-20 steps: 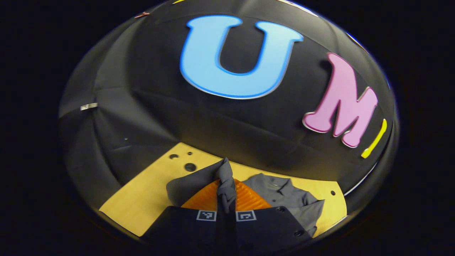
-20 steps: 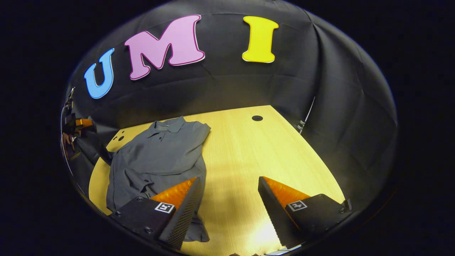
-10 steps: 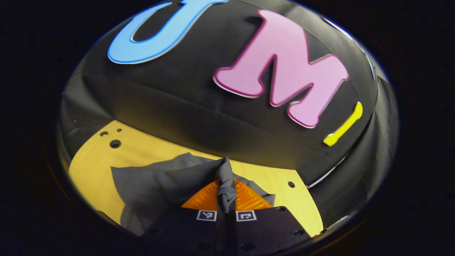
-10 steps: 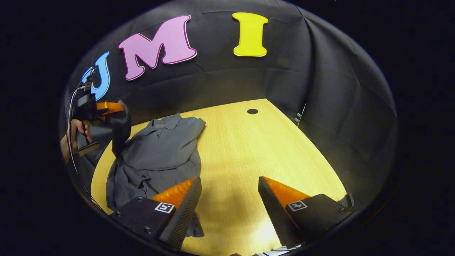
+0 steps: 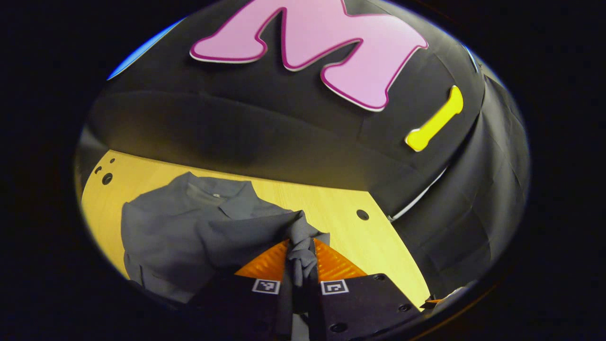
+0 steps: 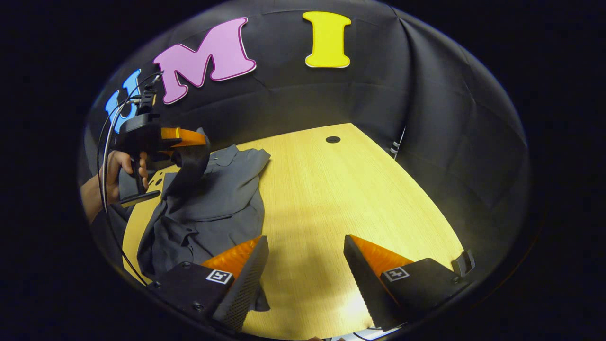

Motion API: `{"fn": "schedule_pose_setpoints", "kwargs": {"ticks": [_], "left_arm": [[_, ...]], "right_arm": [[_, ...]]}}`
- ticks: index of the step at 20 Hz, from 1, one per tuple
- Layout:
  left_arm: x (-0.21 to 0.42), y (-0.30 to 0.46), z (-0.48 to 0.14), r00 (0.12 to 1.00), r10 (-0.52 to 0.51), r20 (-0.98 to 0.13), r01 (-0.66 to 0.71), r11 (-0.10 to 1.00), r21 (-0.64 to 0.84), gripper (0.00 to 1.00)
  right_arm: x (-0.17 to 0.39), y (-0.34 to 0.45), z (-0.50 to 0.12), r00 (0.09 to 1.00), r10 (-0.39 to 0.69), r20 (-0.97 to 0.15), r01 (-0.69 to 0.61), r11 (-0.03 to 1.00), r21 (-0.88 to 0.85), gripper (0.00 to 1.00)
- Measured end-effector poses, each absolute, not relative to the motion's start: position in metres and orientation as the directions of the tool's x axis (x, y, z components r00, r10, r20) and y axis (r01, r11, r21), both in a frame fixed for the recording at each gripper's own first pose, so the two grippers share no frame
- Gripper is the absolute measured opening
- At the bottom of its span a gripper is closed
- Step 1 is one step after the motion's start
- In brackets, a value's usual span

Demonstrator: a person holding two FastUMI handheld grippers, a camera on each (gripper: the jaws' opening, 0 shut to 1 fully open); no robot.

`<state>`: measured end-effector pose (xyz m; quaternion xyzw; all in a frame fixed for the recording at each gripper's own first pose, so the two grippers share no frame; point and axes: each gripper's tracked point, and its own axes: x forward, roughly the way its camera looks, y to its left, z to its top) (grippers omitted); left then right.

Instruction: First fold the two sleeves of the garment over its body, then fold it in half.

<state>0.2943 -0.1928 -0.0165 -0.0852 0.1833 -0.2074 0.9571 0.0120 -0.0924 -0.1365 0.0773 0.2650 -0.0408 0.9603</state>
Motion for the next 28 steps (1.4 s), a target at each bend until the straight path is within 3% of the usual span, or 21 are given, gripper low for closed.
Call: {"fn": "schedule_pose_setpoints", "kwargs": {"ticks": [1,3,6,12,18,28], "left_arm": [[0.294,-0.196,-0.018,0.841,-0.438,-0.318,0.377,0.896,-0.235,0.14],[0.29,-0.196,-0.017,0.844,-0.444,-0.302,0.392,0.894,-0.218,0.39],[0.276,-0.177,-0.009,0.854,-0.445,-0.268,0.4,0.892,-0.209,0.95],[0.23,-0.071,-0.027,0.901,-0.326,-0.285,0.306,0.945,-0.113,0.96],[0.147,0.051,-0.096,0.914,-0.14,-0.381,0.157,0.988,0.012,0.96],[0.044,0.128,-0.214,0.809,-0.014,-0.588,-0.028,0.998,-0.062,0.96]], "right_arm": [[0.013,-0.09,-0.136,0.856,-0.035,-0.515,0.114,0.986,0.123,0.99],[0.013,-0.085,-0.138,0.853,-0.027,-0.521,0.104,0.988,0.118,0.99],[0.013,-0.073,-0.141,0.848,-0.011,-0.53,0.089,0.989,0.122,0.99],[0.017,-0.029,-0.154,0.822,0.054,-0.567,0.035,0.989,0.146,0.99],[0.009,0.02,-0.181,0.759,0.128,-0.639,-0.053,0.989,0.135,0.99],[-0.014,0.046,-0.235,0.634,0.17,-0.754,-0.168,0.983,0.079,0.99]]}}
